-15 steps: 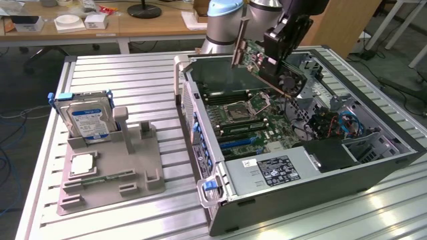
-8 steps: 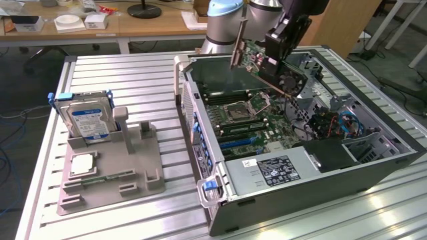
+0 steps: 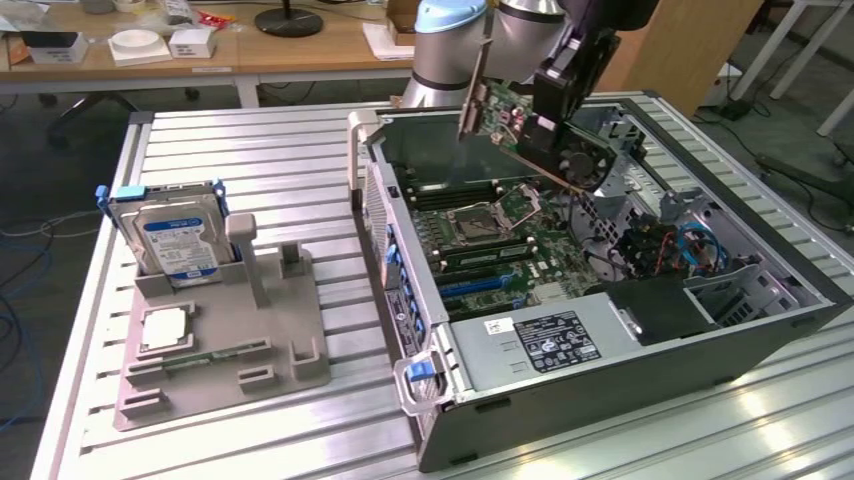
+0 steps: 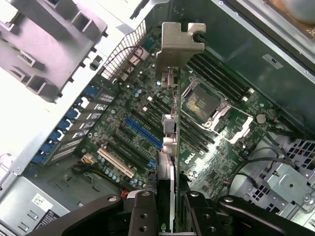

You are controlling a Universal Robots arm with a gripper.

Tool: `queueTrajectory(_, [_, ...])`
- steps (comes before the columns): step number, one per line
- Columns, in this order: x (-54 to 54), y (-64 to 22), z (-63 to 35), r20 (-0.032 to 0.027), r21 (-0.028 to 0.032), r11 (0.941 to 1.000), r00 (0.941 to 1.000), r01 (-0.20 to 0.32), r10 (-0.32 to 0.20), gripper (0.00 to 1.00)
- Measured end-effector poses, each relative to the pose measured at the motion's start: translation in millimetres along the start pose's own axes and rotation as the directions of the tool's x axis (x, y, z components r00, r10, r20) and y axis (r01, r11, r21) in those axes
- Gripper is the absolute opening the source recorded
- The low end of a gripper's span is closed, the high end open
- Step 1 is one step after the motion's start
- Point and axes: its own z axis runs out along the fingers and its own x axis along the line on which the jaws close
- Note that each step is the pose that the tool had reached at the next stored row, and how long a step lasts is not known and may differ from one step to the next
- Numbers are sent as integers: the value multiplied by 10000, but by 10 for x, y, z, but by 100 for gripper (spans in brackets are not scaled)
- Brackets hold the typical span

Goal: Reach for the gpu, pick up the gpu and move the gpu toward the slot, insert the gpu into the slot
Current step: 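Insert the gpu into the slot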

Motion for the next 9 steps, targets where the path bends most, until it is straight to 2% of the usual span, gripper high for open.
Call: queueTrajectory(9, [1,-1,0,-15,-9,9980,9980,632,-632,26])
